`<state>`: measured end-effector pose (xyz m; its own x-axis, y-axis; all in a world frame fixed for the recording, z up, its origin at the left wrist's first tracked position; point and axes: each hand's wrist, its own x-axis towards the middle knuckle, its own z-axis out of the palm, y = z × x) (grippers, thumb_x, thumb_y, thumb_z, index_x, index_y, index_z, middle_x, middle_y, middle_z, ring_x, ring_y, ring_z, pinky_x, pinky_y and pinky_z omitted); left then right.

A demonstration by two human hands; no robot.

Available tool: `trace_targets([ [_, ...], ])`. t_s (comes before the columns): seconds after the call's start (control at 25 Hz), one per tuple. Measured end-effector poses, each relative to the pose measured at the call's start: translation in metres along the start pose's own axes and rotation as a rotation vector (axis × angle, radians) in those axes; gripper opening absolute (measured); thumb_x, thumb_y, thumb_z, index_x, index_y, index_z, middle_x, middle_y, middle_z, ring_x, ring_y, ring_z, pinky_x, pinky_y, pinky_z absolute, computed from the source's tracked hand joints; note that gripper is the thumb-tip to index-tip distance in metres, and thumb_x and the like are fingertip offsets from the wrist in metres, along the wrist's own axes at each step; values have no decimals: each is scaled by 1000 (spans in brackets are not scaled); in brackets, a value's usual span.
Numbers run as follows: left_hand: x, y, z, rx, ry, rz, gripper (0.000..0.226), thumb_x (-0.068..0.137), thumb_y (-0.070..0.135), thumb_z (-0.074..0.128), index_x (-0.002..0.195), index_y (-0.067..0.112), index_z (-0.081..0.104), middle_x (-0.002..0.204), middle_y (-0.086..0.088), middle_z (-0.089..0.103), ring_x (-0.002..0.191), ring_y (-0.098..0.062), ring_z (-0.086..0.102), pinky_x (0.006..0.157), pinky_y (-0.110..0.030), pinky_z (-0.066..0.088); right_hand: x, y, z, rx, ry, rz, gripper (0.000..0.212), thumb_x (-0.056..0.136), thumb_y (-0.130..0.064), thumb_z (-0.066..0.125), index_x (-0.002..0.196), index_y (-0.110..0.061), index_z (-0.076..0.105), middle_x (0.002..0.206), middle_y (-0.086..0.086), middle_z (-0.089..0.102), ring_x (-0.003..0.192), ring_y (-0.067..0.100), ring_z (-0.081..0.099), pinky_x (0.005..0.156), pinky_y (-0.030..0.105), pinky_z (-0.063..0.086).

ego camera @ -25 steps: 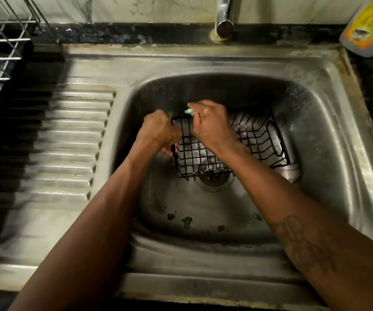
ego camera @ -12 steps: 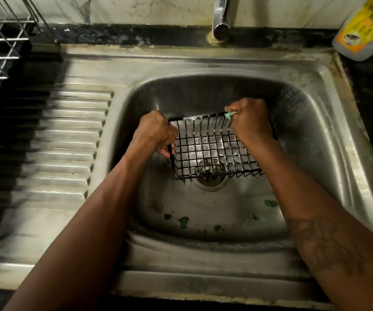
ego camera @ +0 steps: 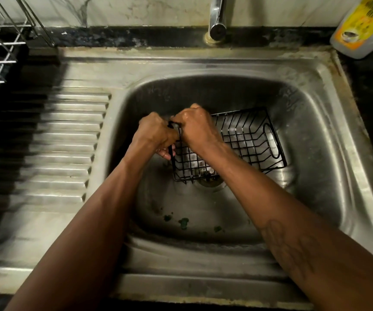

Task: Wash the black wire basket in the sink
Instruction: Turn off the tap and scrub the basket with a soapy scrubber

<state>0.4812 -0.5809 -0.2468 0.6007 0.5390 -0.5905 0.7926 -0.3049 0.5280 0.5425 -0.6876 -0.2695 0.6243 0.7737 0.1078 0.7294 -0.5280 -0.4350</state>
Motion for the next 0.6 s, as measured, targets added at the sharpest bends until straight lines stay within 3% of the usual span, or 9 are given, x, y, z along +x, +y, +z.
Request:
trace_targets([
  [0.08, 1, -1, 1, -8, 21, 11, 17, 90, -3, 55, 84, -2, 70, 68, -18, 73, 53, -27, 72, 44, -33, 57, -8, 16, -10, 27, 83, 110, 26, 95, -1, 59, 110, -14, 77, 99, 11, 69, 91, 20, 60, 80, 28, 50],
  [0.24, 7, -5, 1, -13, 11, -1, 24, 96, 4, 50, 85, -5, 69, 67, -18, 73, 51, -27, 72, 45, -33, 57, -28, 66, -46, -21, 145, 286, 30, 90, 5, 64, 107, -15, 78, 107, 9, 75, 98, 23, 70, 93, 34, 57],
  [0.4, 12, -7, -1, 25, 21, -16, 30, 98, 8, 48, 82, -5, 69, 67, -18, 73, 45, -26, 69, 41, -29, 54, -34, 107, -71, -217, 288, 592, 21, 83, 3, 63, 95, -9, 76, 93, 19, 74, 91, 37, 71, 81, 41, 60],
  [0.52, 17, -10, -2, 59, 10, -10, 25, 86, 0, 47, 79, -6, 70, 69, -21, 73, 46, -28, 69, 39, -27, 52, -29, 101, -64, -249, 298, 569, 21, 85, 1, 64, 99, -10, 76, 93, 18, 74, 90, 36, 71, 79, 38, 60],
  [0.6, 18, -10, 0, 69, -41, -47, 27, 89, 0, 46, 84, -7, 72, 69, -21, 73, 47, -29, 70, 38, -25, 50, -25, 90, -59, -231, 278, 486, 27, 90, -1, 60, 105, -15, 78, 99, 14, 76, 93, 33, 71, 82, 32, 55],
])
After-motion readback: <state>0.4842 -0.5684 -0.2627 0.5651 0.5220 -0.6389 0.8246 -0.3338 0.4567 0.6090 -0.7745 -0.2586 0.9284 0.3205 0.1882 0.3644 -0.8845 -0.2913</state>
